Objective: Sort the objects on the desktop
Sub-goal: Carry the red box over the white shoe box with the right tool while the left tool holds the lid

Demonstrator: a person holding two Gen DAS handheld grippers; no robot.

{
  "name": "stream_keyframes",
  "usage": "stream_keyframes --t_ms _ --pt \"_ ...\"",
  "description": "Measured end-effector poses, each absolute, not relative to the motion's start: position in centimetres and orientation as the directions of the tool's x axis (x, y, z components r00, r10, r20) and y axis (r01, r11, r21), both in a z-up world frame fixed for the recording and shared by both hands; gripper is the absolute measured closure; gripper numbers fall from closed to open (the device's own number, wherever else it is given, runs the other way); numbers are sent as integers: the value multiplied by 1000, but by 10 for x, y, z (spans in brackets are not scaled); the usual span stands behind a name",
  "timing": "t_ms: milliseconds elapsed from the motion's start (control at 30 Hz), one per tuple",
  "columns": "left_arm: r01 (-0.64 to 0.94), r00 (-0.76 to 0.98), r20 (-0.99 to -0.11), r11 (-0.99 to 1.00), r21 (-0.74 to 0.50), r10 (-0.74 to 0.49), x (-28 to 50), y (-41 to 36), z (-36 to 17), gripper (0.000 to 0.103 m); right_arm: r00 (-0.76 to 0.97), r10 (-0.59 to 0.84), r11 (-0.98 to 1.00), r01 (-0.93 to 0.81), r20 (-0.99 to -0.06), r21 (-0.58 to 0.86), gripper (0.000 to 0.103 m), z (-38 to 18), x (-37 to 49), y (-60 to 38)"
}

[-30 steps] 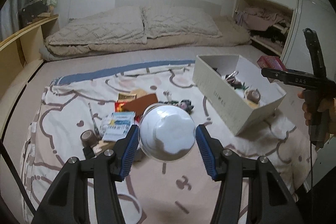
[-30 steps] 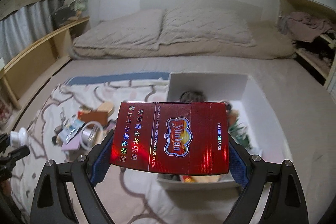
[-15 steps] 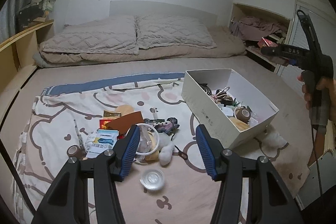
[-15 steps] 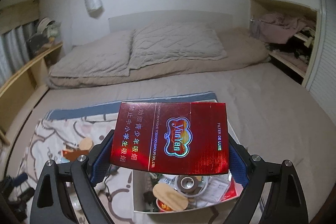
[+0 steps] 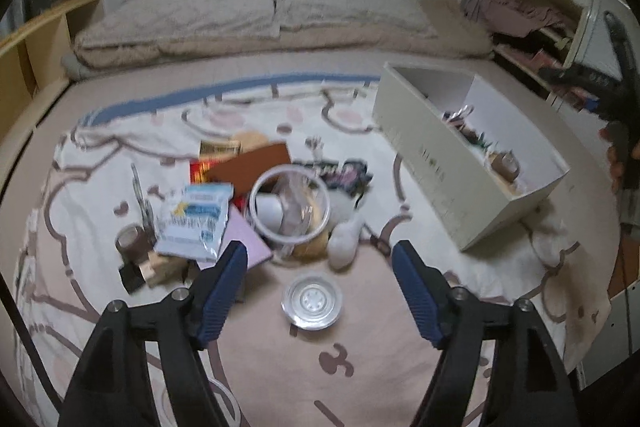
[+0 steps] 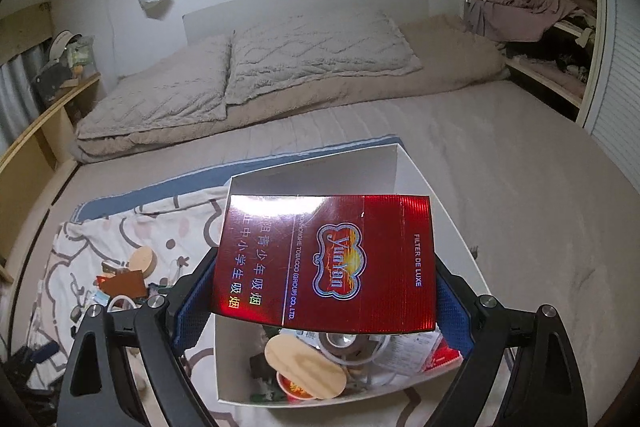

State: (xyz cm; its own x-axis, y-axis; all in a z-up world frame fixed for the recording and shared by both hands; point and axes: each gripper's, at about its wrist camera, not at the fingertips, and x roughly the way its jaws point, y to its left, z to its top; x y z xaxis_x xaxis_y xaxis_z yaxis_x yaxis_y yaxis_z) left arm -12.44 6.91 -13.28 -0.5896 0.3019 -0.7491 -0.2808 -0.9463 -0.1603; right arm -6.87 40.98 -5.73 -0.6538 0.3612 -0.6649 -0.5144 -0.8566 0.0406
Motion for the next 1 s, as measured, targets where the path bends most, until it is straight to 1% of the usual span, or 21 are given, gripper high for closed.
stream_keyframes --t_ms 100,367,433,600,867,933,1000 --pt "-278 -547 -789 -950 -144 280 -130 73 -152 22 -655 354 -858 -511 -667 46 10 -59 -71 413" --pt "-294 -420 -876 -949 -116 237 -141 92 -201 21 -665 329 -864 -499 -670 71 10 -66 -77 419" --pt "-277 -406 -890 -956 -96 207 -144 95 -209 21 -666 328 -866 -495 -670 67 10 -67 -80 419" --pt "-235 -377 -910 -968 -87 173 -151 98 -224 21 -663 325 -872 -486 -674 59 10 -73 -86 421" --pt "-197 -329 -931 -976 -96 157 -162 95 -243 22 -654 326 -875 -483 -683 44 10 -80 -92 426" --pt "-182 -320 -934 -978 -105 161 -165 94 -244 25 -648 330 -872 -488 -686 42 10 -83 -94 429" --pt "-176 -309 -938 -979 -105 156 -168 93 -246 37 -642 335 -868 -495 -689 40 10 -85 -95 431"
